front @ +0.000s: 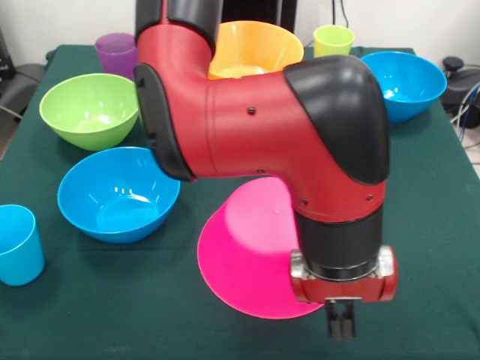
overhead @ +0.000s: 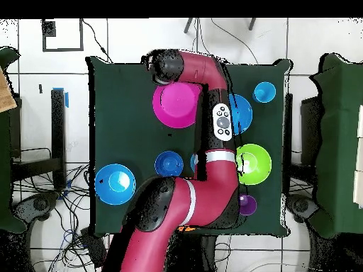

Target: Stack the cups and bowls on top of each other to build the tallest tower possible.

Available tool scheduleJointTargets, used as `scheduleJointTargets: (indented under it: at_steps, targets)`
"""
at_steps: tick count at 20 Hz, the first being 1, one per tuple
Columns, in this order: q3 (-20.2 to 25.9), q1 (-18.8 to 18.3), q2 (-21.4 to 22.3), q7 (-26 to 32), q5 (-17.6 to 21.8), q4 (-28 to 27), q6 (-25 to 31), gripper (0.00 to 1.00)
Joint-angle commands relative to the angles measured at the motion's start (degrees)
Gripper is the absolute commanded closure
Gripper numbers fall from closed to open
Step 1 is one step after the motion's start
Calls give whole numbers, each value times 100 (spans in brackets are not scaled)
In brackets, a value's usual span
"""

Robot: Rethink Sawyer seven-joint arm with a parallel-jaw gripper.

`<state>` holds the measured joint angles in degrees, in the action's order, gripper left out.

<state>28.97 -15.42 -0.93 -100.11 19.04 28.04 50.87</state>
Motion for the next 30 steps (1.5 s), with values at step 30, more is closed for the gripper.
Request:
scheduleJointTargets:
  at_steps: [30]
  targets:
    - [203, -282, -269, 3173, 394, -145, 1336, 100]
